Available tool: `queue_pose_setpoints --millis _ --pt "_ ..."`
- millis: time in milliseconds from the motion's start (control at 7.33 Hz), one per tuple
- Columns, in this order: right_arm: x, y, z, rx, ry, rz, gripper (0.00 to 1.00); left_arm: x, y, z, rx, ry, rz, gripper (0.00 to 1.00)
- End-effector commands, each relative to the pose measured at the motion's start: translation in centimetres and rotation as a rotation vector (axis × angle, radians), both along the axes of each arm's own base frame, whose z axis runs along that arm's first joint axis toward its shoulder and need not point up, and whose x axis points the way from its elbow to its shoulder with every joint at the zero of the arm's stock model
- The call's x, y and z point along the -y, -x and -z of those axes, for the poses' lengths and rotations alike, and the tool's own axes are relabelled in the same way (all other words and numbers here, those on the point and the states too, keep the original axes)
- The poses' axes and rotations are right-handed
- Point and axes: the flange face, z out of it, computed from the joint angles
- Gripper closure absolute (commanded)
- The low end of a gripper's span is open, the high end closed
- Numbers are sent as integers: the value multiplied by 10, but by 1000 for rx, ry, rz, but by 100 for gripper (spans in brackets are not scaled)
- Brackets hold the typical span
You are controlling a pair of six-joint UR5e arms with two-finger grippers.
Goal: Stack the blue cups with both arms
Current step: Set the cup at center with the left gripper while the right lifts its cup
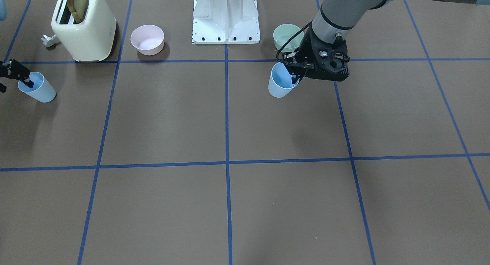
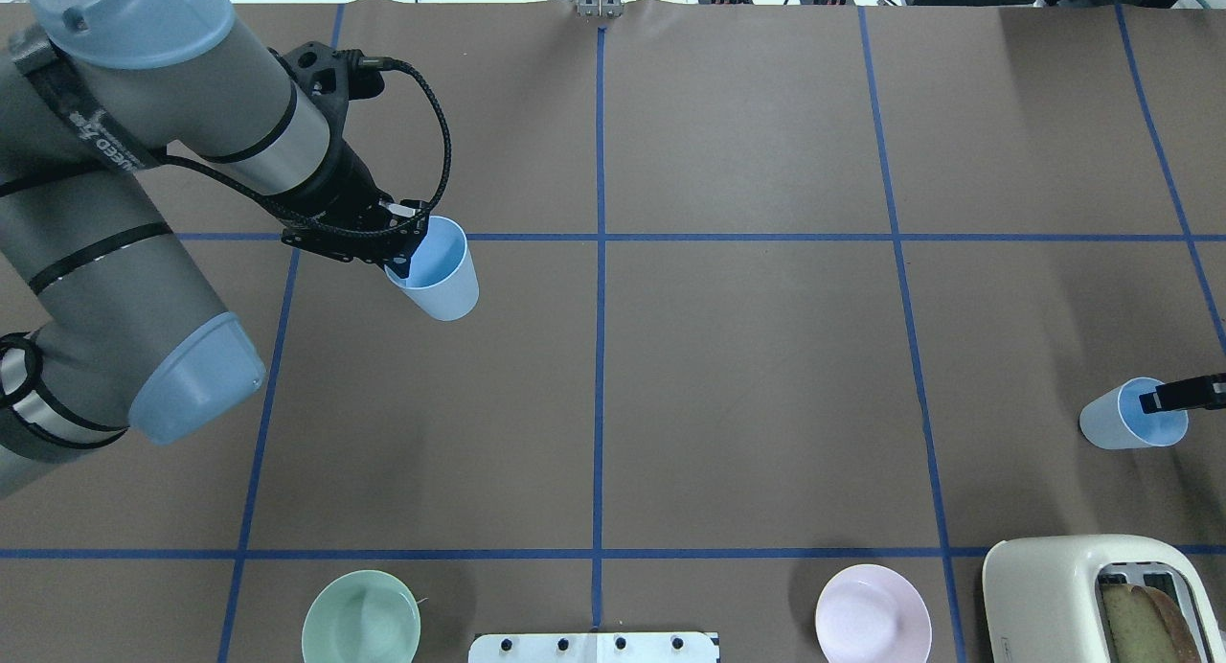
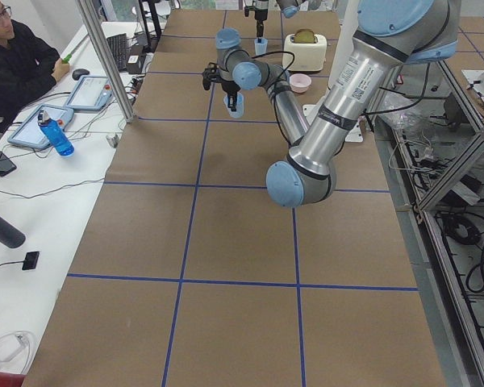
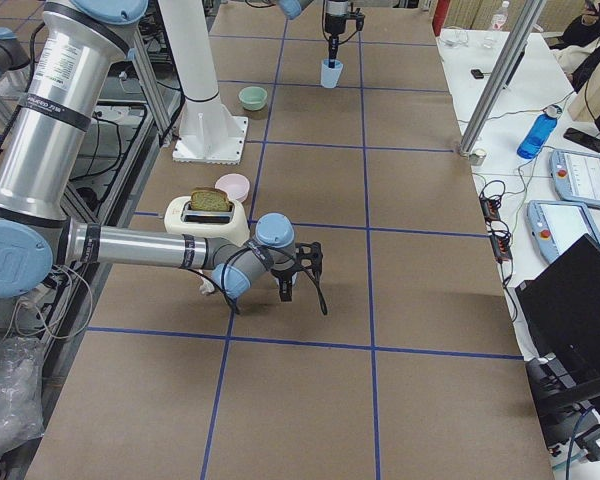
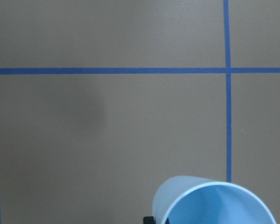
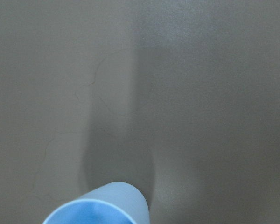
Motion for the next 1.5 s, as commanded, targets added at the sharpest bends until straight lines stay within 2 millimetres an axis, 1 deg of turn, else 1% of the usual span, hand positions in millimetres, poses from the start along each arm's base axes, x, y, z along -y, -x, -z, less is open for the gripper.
queue_pose_setpoints --millis 0,136,409,545,682,818,955,1091,1227,1364 --pt "-4 3 -3 -6 1 13 86 1 -2 3 -2 -2 -1 100" --pt "-6 4 -5 -12 1 14 100 2 -4 3 1 1 -1 100" --pt "-6 3 -5 -4 -11 7 100 4 -6 8 -4 -3 -2 100" --pt "-4 4 1 8 -18 10 100 6 -12 9 -1 3 -5 100" --pt "-1 3 7 34 -15 16 100 14 -22 16 -2 22 6 100" --pt "6 -11 12 69 0 -5 100 11 -40 23 8 29 23 100" --pt "10 -22 16 109 25 -10 100 3 -56 23 22 17 16 100" --pt "33 -24 33 121 40 -34 100 7 -62 23 30 19 18 100" --pt "55 -20 55 121 53 -44 100 9 -76 25 27 36 24 100" --pt "77 -17 79 121 54 -58 100 10 -94 22 9 26 48 100"
